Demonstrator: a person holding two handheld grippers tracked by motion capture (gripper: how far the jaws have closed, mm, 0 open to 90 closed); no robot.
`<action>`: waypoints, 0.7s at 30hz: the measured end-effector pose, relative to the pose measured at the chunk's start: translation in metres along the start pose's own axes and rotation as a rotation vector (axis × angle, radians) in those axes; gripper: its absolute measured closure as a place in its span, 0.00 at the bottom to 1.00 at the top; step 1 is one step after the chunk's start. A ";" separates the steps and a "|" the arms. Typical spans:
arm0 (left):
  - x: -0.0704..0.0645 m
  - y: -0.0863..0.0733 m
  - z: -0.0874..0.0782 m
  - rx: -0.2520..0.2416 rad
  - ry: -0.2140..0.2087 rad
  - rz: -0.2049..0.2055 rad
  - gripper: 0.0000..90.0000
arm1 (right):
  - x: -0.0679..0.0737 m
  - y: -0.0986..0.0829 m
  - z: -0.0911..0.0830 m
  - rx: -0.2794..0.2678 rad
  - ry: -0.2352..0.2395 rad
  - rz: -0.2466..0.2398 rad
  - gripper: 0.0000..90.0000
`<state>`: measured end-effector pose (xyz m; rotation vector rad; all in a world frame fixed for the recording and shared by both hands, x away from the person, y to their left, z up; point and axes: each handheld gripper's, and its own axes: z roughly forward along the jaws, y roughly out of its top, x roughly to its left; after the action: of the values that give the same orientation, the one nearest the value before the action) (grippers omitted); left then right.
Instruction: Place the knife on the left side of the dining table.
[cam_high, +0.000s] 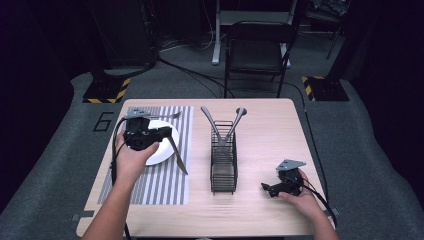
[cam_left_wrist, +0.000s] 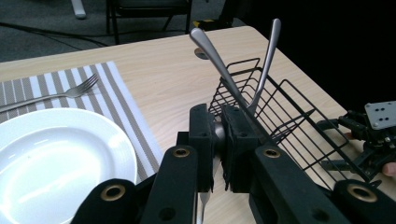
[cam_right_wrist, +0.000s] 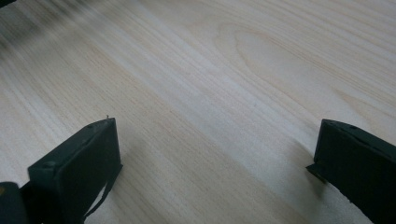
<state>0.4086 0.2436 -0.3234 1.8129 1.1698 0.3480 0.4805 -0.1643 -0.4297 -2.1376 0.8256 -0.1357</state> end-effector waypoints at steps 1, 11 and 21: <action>0.002 -0.001 0.000 0.001 0.002 0.001 0.93 | 0.000 0.000 0.000 -0.001 0.004 -0.002 0.00; 0.011 -0.007 -0.002 0.007 0.016 -0.017 0.93 | 0.000 0.000 0.000 0.000 0.000 0.000 0.00; 0.019 -0.015 -0.004 0.000 0.022 -0.044 0.93 | 0.000 0.000 0.000 0.001 0.000 0.000 0.00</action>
<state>0.4074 0.2629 -0.3378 1.7845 1.2234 0.3430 0.4805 -0.1643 -0.4297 -2.1369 0.8250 -0.1361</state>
